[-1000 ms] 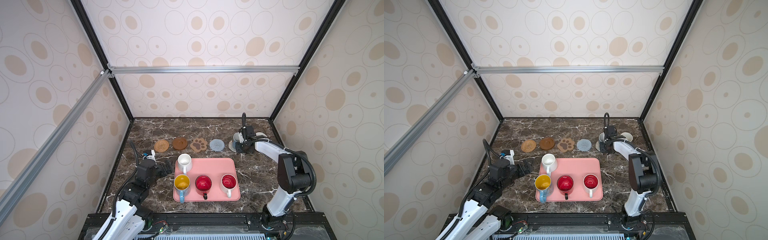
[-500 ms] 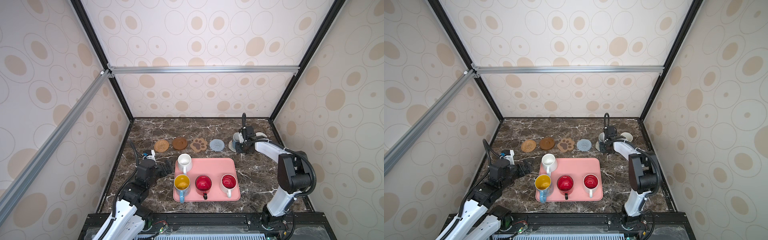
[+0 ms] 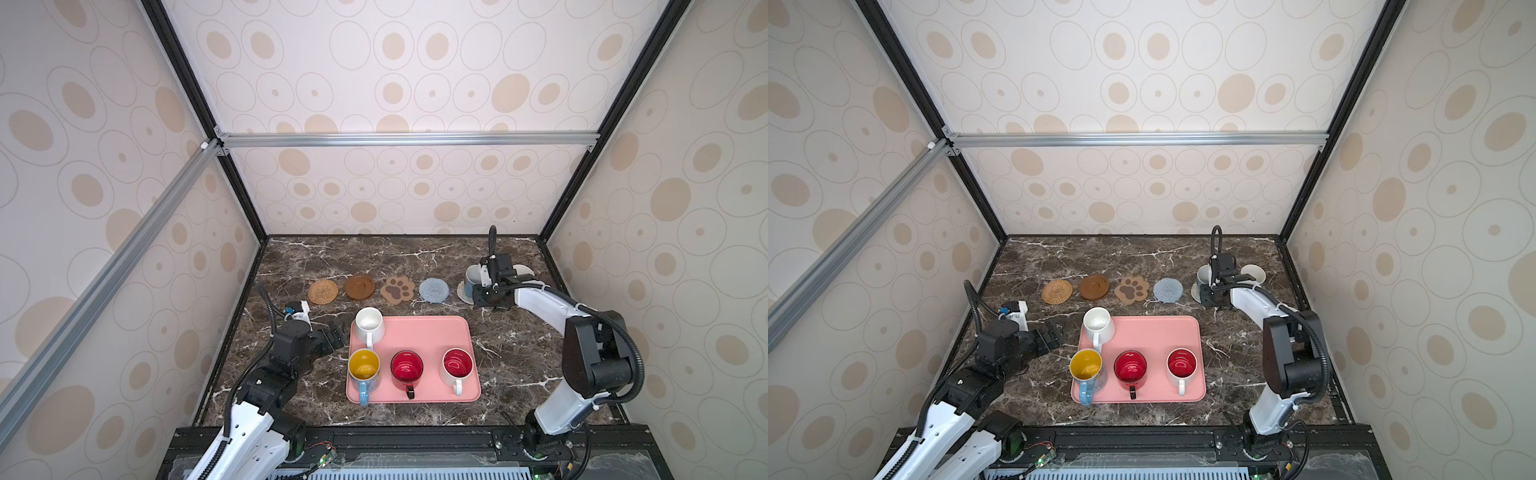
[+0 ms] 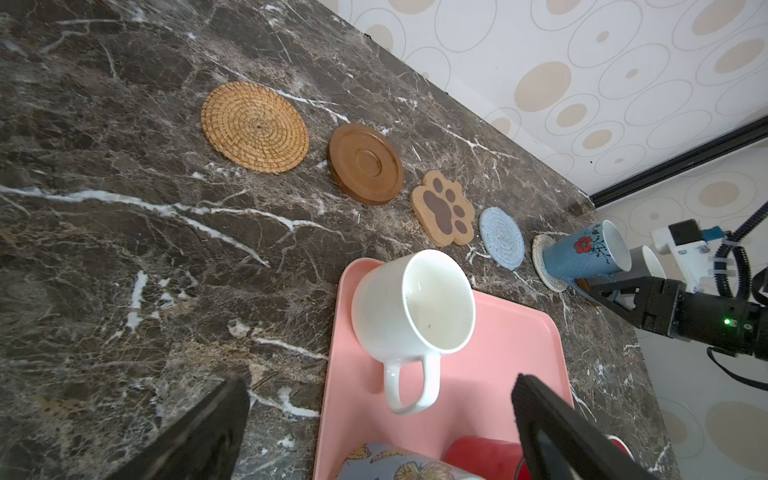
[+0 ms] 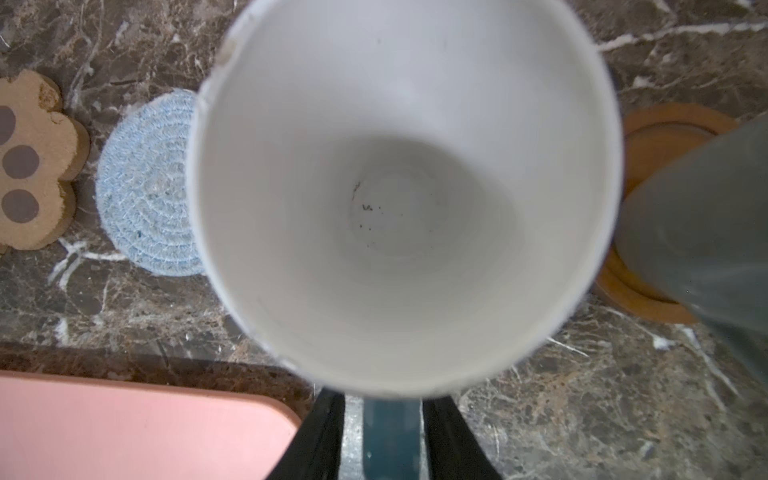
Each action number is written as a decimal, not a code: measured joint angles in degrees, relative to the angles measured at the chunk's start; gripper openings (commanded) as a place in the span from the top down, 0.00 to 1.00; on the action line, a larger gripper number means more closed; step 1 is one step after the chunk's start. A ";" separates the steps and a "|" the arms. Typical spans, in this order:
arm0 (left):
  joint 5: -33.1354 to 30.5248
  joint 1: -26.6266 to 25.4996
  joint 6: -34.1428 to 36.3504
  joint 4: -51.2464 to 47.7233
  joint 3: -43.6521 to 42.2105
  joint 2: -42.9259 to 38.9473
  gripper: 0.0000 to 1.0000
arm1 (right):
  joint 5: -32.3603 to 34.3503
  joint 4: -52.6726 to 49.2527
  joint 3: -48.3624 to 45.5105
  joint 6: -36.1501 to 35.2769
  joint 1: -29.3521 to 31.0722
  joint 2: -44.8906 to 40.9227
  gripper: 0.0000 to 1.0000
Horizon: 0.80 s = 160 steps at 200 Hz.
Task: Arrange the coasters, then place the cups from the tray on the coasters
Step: 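Lower the held blue floral mug onto the beaded round coaster, then open the right gripper and raise it away from the blue mug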
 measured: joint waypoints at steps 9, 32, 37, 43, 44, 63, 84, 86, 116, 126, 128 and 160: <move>0.02 0.00 0.00 0.00 0.00 0.00 0.00 | -0.24 -0.04 -0.31 0.26 0.00 -0.04 0.64; 0.02 0.00 -0.02 0.00 -0.02 0.00 0.00 | -0.63 0.00 -0.94 1.01 0.00 -0.07 0.64; 0.02 0.00 -0.02 0.00 -0.02 0.00 0.00 | -0.74 0.02 -1.05 1.09 0.00 -0.07 0.64; 0.00 0.00 -0.02 0.00 -0.07 0.00 0.00 | -0.85 0.04 -1.20 1.27 0.00 -0.13 0.63; 0.00 0.00 -0.02 0.00 -0.07 0.00 0.00 | -0.87 0.04 -1.22 1.29 0.00 -0.15 0.63; 0.00 0.00 -0.07 0.02 -0.26 0.00 0.00 | -1.46 0.17 -1.86 1.90 0.00 -0.76 0.63; 0.00 0.00 -0.11 0.04 -0.52 -0.02 0.00 | -1.75 0.31 -2.01 2.12 0.00 -1.31 0.63; 0.02 0.00 -0.11 0.02 -0.55 -0.02 0.00 | -1.75 0.33 -2.01 2.14 0.00 -1.33 0.63; 0.02 0.00 -0.22 0.04 -0.61 -0.02 0.00 | -2.12 0.37 -2.01 2.38 0.00 -1.38 0.63; 0.02 0.00 -0.22 0.04 -0.61 0.00 0.00 | -2.27 0.39 -2.01 2.58 0.00 -1.38 0.63; 0.02 0.00 -0.22 0.04 -0.61 0.00 0.00 | -2.32 0.39 -2.03 2.60 0.00 -1.38 0.63; 0.02 0.00 -0.24 0.04 -0.61 -0.02 0.00 | -2.78 0.39 -2.05 3.13 0.00 -1.42 0.63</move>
